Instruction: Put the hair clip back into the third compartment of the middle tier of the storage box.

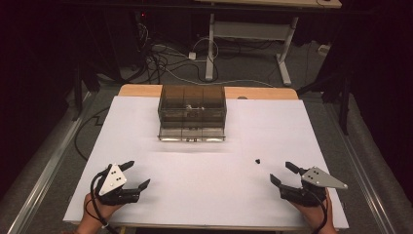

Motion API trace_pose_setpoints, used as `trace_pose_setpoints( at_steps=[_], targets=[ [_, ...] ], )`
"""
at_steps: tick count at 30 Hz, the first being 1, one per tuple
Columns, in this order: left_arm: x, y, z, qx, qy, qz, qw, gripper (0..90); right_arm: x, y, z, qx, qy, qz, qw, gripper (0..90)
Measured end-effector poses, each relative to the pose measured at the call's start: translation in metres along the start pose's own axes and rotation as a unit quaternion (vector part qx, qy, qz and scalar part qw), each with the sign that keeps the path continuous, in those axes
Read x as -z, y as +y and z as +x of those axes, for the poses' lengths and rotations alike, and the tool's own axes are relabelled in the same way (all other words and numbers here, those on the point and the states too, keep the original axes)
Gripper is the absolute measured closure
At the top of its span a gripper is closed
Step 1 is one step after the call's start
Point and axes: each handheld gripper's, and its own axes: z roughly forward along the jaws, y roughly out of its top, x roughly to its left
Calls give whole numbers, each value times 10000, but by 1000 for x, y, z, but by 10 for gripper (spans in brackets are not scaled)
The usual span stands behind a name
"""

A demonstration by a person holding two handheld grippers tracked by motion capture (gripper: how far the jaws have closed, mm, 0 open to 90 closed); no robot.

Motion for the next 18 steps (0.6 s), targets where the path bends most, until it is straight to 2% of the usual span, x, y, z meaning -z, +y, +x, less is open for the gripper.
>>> trace_pose_setpoints(
  at_steps=[3, 6, 8, 9, 13, 14, 15, 16, 18],
  targets=[
    [-1, 1, 0, 5, -51, -41, 10000, 188, -2, -2, 0, 68, -3, 68, 10000, 276],
    [1, 0, -2, -105, -2, -81, 9999, 195, -3, -2, 0, 108, -41, 141, 9998, 277],
    [2, -1, -3, -183, 93, -129, 9997, 200, -5, -1, 0, 192, -77, 190, 9996, 292],
    [3, -2, -3, -190, 137, -139, 9996, 200, -7, 1, 0, 300, -173, 292, 9990, 306],
    [6, -4, -3, -158, 199, -173, 9995, 201, -15, 0, -6, 143, -189, 460, 9987, 330],
    [6, -5, -4, -96, 162, -125, 9997, 202, -19, 1, -9, 0, -135, 578, 9982, 348],
    [5, -5, -3, -145, 179, -149, 9996, 202, -19, 1, -9, 0, -135, 578, 9982, 348],
    [5, -5, -3, -139, 164, -146, 9997, 211, -25, 3, -11, -12, -98, 686, 9976, 371],
    [4, -5, -3, -61, 150, -72, 9998, 211, -29, 3, -11, -9, -97, 749, 9971, 381]
  ],
)
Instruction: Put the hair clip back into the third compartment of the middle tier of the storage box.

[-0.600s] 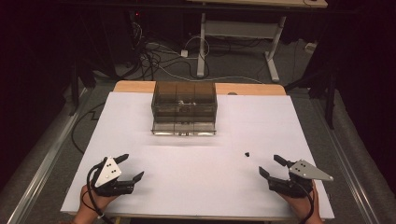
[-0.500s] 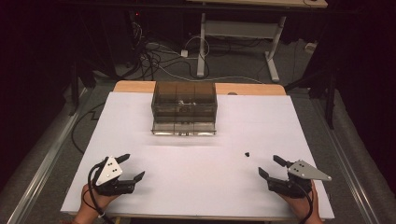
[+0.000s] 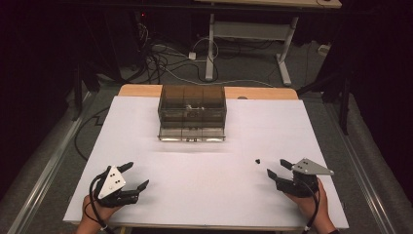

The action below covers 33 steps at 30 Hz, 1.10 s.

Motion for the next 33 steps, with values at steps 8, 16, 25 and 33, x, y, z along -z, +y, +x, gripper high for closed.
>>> trace_pose_setpoints(
  at_steps=[8, 16, 25, 33],
  targets=[
    [-2, 0, 0, 0, 5, 53, 10000, 211, -37, 13, 1, 146, 123, 577, 9982, 513],
    [-3, -1, 0, -25, 50, 123, 9999, 215, -62, 26, 1, 235, 172, 989, 9947, 630],
    [-4, 0, 0, -209, 46, 163, 9996, 229, -69, 29, 1, 284, 210, 1146, 9928, 772],
    [-3, -1, -1, -216, 37, 140, 9997, 229, -65, 28, -2, 183, 306, 1020, 9941, 795]
  ],
)
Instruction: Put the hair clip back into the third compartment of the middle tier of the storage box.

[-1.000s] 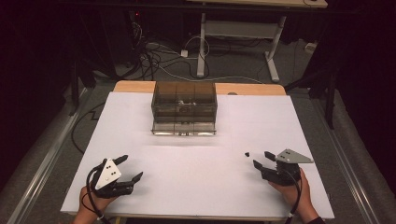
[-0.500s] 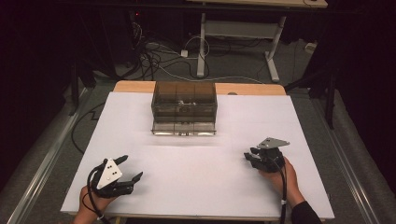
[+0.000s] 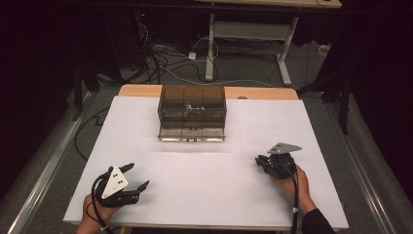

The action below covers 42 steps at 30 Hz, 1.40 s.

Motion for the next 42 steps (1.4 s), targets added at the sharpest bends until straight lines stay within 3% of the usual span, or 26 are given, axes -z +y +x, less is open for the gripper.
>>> trace_pose_setpoints(
  at_steps=[16, 42],
  targets=[
    [-1, 1, -3, -133, -22, 57, 9999, 229, 9, -5, 2, 107, 9, -369, 9993, 795],
    [1, 2, -2, -80, -47, 11, 10000, 229, 35, 0, 6, 160, 42, -971, 9951, 796]
  ],
)
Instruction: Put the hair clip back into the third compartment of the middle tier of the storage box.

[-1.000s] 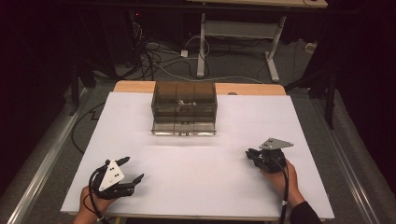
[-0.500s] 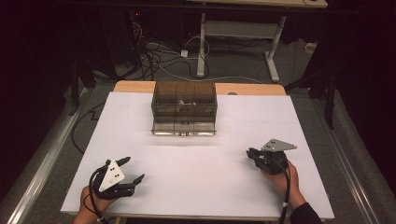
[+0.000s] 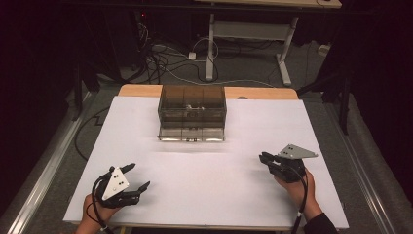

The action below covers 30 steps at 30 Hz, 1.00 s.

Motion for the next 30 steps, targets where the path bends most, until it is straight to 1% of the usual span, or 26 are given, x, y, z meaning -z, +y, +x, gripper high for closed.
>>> trace_pose_setpoints(
  at_steps=[13, 15, 22, 30],
  targets=[
    [0, 0, 0, -2, 5, 1, 10000, 229, 3, 4, 2, 34, -22, -112, 9999, 796],
    [0, 0, 0, -2, -2, 1, 10000, 229, 4, 5, 2, 16, -56, -158, 9999, 796],
    [1, 0, 1, -7, -3, -13, 10000, 229, 5, 6, 3, 3, -74, -188, 9998, 796],
    [1, 0, 1, -16, -7, -18, 10000, 229, 5, 10, 3, 19, -83, -285, 9996, 796]
  ],
)
